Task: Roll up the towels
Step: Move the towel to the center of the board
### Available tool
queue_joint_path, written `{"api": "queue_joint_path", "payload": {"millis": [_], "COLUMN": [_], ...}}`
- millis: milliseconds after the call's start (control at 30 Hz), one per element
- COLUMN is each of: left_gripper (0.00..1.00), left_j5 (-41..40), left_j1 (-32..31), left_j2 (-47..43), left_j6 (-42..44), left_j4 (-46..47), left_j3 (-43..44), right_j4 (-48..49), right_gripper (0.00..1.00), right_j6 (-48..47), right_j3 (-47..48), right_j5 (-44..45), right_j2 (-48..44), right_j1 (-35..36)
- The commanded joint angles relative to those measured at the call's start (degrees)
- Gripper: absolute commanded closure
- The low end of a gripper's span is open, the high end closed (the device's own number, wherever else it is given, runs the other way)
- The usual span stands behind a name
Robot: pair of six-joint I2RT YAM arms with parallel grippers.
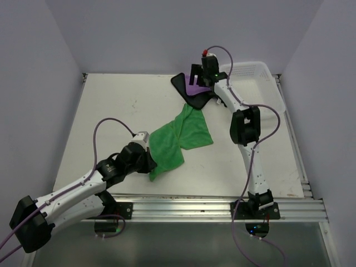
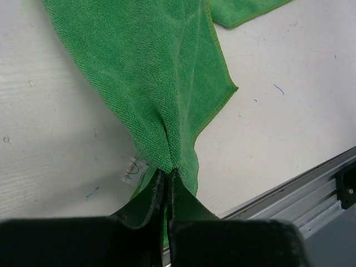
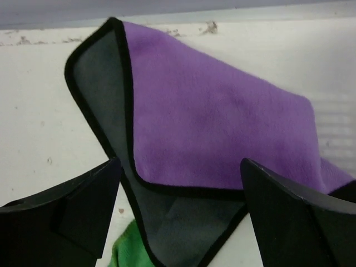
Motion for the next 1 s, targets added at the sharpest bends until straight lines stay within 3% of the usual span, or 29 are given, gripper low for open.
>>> {"api": "queue_joint_path", "payload": {"millis": [0, 67, 200, 333, 533, 633, 767, 833, 967], "left_gripper": [1.00, 1.00, 1.00, 1.00, 1.00, 0.69, 0.45, 0.40, 0.39], "left_j5": [0.65, 0.56, -1.11, -1.81, -4.09, -5.50, -7.43, -8.84, -9.02], "left_j1": [-0.35, -0.35, -0.44, -0.44, -0.44, -0.44, -0.44, -0.44, -0.53], "left_j2": [1.82, 2.27, 1.39, 0.25, -2.73, -3.88, -4.67, -5.29, -7.13], "left_j6": [-0.83, -1.01, -1.09, -2.06, -4.78, -4.87, -5.40, -6.01, -6.02], "left_j4": [2.53, 2.98, 2.72, 2.63, 1.06, -0.53, -3.43, -5.88, -4.41], "left_j3": [0.55, 0.99, 3.01, 2.93, 0.20, -0.07, 0.99, 2.22, 2.92], "right_j4": [1.62, 1.62, 6.17, 6.98, 4.52, 4.78, 6.72, 8.03, 10.14], "right_gripper": [0.09, 0.14, 0.33, 0.61, 0.57, 0.54, 0.51, 0.52, 0.54], "right_j6": [-2.31, -2.68, -3.29, -2.69, -0.49, 2.06, 3.82, 4.09, 4.09], "right_j3": [-5.83, -10.32, -25.70, -42.11, -64.43, -73.85, -81.53, -83.98, -86.02], "right_j5": [-3.22, -5.59, -12.18, -13.68, -12.12, -7.98, -6.57, -7.35, -8.06], "right_j2": [-11.99, -16.57, -28.88, -40.22, -54.98, -60.18, -61.51, -60.63, -59.14], "right_j1": [-0.90, -0.90, -0.72, -0.20, 3.40, 5.59, 6.48, 6.57, 6.57]}}
